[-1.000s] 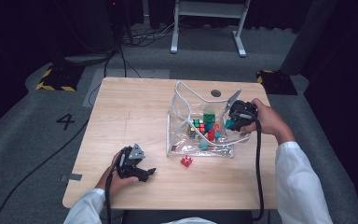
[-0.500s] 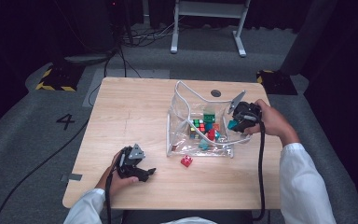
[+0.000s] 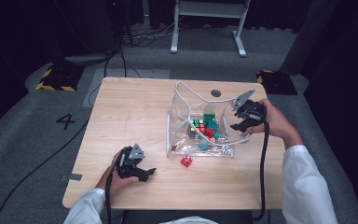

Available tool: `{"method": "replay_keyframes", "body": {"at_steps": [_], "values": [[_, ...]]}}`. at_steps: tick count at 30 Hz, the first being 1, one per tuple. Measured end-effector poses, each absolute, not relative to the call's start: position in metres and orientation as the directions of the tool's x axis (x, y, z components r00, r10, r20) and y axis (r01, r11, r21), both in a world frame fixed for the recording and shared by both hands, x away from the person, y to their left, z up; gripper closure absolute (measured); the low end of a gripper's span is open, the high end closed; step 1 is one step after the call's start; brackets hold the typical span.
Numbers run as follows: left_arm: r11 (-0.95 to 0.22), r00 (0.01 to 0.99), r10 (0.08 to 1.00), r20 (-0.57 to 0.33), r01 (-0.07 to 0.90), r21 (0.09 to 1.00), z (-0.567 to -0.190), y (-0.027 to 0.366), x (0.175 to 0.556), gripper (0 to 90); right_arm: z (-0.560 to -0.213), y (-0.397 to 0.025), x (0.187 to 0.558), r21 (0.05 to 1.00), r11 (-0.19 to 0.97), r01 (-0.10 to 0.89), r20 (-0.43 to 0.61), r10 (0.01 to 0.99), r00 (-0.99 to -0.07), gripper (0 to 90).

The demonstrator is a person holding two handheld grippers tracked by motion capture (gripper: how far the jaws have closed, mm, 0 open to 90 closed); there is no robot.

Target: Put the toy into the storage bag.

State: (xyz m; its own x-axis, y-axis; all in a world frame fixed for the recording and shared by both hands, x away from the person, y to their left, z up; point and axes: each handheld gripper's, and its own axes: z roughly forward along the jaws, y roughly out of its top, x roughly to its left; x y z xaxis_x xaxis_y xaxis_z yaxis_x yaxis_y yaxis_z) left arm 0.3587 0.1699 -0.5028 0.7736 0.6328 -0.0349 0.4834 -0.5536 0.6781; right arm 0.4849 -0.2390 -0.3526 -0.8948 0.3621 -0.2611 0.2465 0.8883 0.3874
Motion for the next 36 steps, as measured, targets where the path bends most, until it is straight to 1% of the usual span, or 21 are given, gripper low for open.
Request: {"method": "replay_keyframes", "body": {"at_steps": [2,3,4,5,7,11,12,14,15,17,21,23,26,30,36], "values": [[-0.552,0.772,0.635,-0.034,0.484,0.679,-0.503,0.17,0.359,14.0,-0.352,-0.241,0.484,0.417,0.878,0.234,-0.266,0.364,-0.893,41.8],[-0.552,0.772,0.635,-0.035,0.484,0.679,-0.503,0.17,0.359,14.0,-0.351,-0.241,0.482,0.435,0.861,0.263,-0.244,0.394,-0.886,39.7],[-0.552,0.772,0.635,-0.034,0.484,0.679,-0.503,0.17,0.359,14.0,-0.351,-0.242,0.481,0.445,0.858,0.258,-0.249,0.395,-0.884,38.1],[-0.549,0.771,0.635,-0.037,0.485,0.68,-0.503,0.17,0.359,14.0,-0.35,-0.243,0.482,0.448,0.863,0.233,-0.268,0.378,-0.886,36.5],[-0.549,0.771,0.636,-0.038,0.486,0.68,-0.503,0.17,0.359,14.0,-0.348,-0.243,0.48,0.459,0.858,0.23,-0.278,0.385,-0.88,33.4],[-0.548,0.771,0.636,-0.038,0.486,0.681,-0.503,0.17,0.358,14.0,-0.344,-0.244,0.476,0.469,0.856,0.219,-0.305,0.389,-0.869,31.0],[-0.549,0.771,0.636,-0.038,0.486,0.68,-0.503,0.17,0.358,14.0,-0.343,-0.244,0.474,0.477,0.85,0.224,-0.303,0.398,-0.866,30.5],[-0.549,0.771,0.636,-0.037,0.486,0.68,-0.503,0.17,0.359,14.0,-0.341,-0.244,0.472,0.499,0.843,0.203,-0.322,0.398,-0.859,28.2],[-0.549,0.771,0.636,-0.037,0.486,0.68,-0.503,0.17,0.358,14.0,-0.338,-0.244,0.47,0.489,0.846,0.212,-0.334,0.406,-0.851,27.2],[-0.549,0.771,0.636,-0.037,0.486,0.68,-0.503,0.17,0.359,14.0,-0.337,-0.245,0.467,0.519,0.829,0.208,-0.336,0.421,-0.843,26.8],[-0.549,0.771,0.636,-0.037,0.486,0.68,-0.503,0.17,0.358,14.0,-0.33,-0.25,0.463,0.551,0.811,0.199,-0.352,0.441,-0.825,25.9],[-0.549,0.771,0.636,-0.037,0.485,0.68,-0.503,0.17,0.358,14.0,-0.327,-0.253,0.459,0.589,0.786,0.188,-0.347,0.456,-0.82,26.0],[-0.549,0.771,0.636,-0.037,0.486,0.68,-0.503,0.17,0.358,14.0,-0.322,-0.257,0.453,0.61,0.762,0.218,-0.333,0.496,-0.802,25.9],[-0.549,0.771,0.636,-0.038,0.486,0.68,-0.503,0.17,0.358,14.0,-0.318,-0.265,0.448,0.643,0.729,0.233,-0.321,0.533,-0.783,25.1],[-0.549,0.771,0.636,-0.037,0.486,0.68,-0.503,0.17,0.358,14.0,-0.312,-0.275,0.438,0.692,0.687,0.222,-0.31,0.561,-0.768,24.0]]}}
